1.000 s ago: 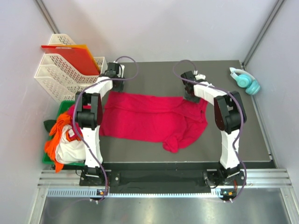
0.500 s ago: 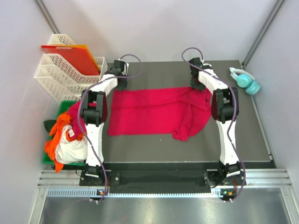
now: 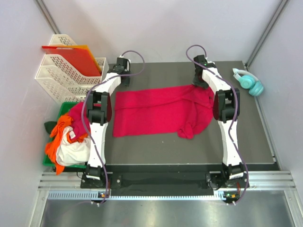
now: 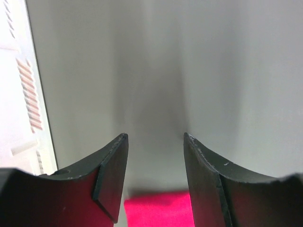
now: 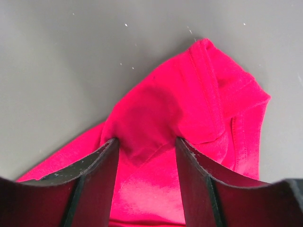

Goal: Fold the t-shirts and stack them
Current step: Fold the tshirt

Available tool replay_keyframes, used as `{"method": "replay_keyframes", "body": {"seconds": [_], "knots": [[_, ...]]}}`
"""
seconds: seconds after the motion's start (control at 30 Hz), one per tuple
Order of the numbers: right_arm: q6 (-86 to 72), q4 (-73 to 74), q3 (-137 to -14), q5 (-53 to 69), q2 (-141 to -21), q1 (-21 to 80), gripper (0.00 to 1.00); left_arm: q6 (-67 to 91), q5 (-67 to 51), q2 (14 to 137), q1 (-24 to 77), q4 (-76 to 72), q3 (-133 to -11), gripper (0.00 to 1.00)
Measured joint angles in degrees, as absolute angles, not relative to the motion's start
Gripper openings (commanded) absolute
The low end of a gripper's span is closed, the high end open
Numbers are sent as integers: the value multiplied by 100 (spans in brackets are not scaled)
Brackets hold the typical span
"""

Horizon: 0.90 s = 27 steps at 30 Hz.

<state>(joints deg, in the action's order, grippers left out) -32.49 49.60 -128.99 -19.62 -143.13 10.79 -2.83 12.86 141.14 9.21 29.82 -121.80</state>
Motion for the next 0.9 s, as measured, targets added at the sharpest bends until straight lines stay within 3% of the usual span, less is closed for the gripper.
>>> {"method": "replay_keyframes", "body": {"seconds": [0.33, 0.5, 0.77, 0.9], "knots": [[-3094, 4425, -12208, -2003, -13970, 1081, 50, -132, 928, 12143, 969, 2797, -9841, 50], [-3046, 4119, -11834, -2071, -13797, 1109, 50, -108, 860, 11306, 998, 2534, -9299, 47], [-3033, 3785, -11281, -2165, -13504, 1122, 49, -64, 749, 11437, 1068, 2453, -8927, 36], [-3000, 3719, -11100, -2220, -13406, 1125, 49, -51, 742, 11889, 1096, 2576, -8980, 35]]}}
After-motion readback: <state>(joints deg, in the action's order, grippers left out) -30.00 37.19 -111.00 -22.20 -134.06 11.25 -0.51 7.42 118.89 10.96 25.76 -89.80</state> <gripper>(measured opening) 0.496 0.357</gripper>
